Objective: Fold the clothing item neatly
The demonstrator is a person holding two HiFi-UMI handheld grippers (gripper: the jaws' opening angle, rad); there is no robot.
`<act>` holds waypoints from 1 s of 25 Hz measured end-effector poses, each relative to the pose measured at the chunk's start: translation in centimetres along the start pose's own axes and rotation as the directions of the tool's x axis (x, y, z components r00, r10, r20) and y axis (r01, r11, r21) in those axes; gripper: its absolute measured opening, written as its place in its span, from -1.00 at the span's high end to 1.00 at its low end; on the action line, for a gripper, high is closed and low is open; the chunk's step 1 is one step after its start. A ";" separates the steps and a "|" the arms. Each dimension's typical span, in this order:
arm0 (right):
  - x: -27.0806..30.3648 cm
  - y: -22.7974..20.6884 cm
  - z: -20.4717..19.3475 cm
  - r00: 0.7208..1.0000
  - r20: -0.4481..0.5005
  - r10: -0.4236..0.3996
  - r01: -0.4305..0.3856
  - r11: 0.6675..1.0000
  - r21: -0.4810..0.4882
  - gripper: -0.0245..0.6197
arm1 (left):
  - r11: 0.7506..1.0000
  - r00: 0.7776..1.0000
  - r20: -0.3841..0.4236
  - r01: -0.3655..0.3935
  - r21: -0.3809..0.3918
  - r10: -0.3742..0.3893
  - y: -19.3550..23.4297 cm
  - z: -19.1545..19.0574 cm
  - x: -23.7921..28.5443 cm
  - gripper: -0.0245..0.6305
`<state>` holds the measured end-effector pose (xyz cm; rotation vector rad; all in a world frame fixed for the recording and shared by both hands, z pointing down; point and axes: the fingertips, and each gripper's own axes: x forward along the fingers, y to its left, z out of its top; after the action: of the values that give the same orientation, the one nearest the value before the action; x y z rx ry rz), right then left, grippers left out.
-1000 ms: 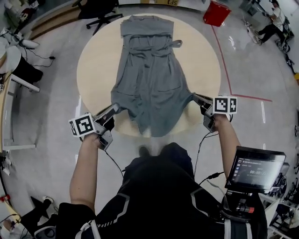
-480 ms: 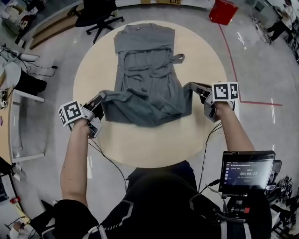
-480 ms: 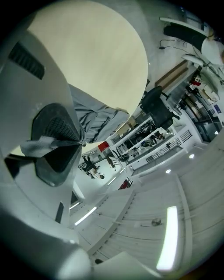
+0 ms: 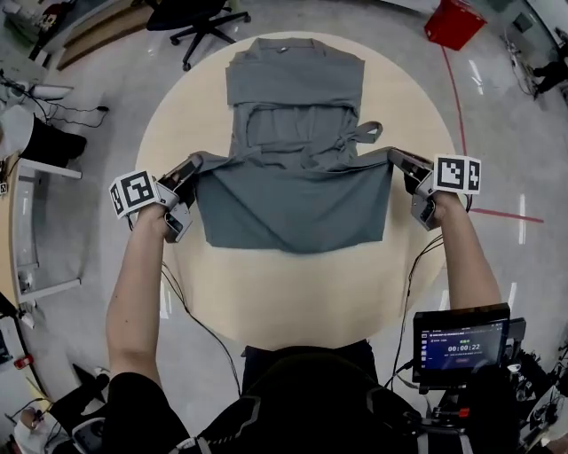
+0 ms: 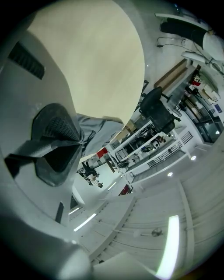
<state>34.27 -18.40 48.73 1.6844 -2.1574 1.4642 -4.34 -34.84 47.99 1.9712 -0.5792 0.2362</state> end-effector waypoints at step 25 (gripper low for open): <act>7.6 -7.8 23.4 0.971 0.233 -0.051 0.041 0.998 0.046 0.86 | 0.975 0.983 0.166 0.116 -0.188 -0.084 3.3 24.2 9.5 0.86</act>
<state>48.56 -39.51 44.83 1.9994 -2.1937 1.3691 0.23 -60.21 43.43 1.8295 -0.5789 -0.0393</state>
